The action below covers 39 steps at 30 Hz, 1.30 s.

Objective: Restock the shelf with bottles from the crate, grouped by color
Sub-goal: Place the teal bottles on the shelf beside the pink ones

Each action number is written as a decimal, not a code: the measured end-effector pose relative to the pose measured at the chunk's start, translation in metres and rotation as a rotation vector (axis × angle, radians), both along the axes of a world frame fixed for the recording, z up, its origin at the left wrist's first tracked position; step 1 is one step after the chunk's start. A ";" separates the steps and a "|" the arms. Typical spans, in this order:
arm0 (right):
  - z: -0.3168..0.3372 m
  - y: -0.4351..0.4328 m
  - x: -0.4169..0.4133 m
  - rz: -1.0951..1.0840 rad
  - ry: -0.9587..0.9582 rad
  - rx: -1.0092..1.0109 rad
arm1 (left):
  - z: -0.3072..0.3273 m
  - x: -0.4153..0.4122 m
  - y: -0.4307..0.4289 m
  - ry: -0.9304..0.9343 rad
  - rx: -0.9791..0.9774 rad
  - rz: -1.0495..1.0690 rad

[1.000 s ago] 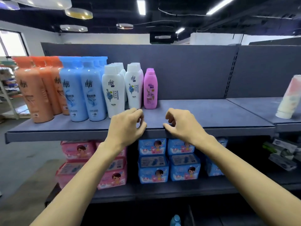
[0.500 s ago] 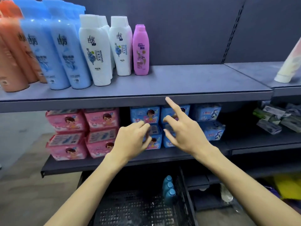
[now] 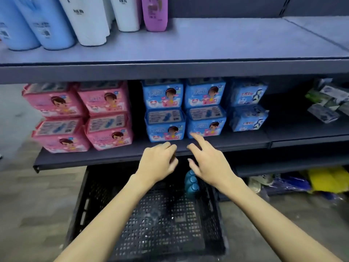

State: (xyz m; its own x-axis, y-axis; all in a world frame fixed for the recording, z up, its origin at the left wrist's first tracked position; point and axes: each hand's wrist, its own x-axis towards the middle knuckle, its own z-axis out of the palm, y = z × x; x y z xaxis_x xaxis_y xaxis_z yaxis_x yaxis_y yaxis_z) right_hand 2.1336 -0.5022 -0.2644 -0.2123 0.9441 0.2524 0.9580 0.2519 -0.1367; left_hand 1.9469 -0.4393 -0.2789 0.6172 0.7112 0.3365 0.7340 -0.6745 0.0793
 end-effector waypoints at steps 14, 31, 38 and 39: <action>-0.132 -0.009 -0.003 -0.193 0.093 -0.505 | -0.105 0.020 -0.010 0.075 -0.251 0.025; -0.267 -0.009 -0.019 -0.738 0.476 -0.728 | -0.204 0.026 -0.026 0.191 -0.582 0.054; -0.290 -0.007 -0.020 -0.828 0.663 -0.738 | -0.224 0.022 -0.044 0.209 -0.679 0.064; -0.291 -0.007 -0.020 -0.853 0.700 -0.753 | -0.224 0.022 -0.047 0.218 -0.687 0.063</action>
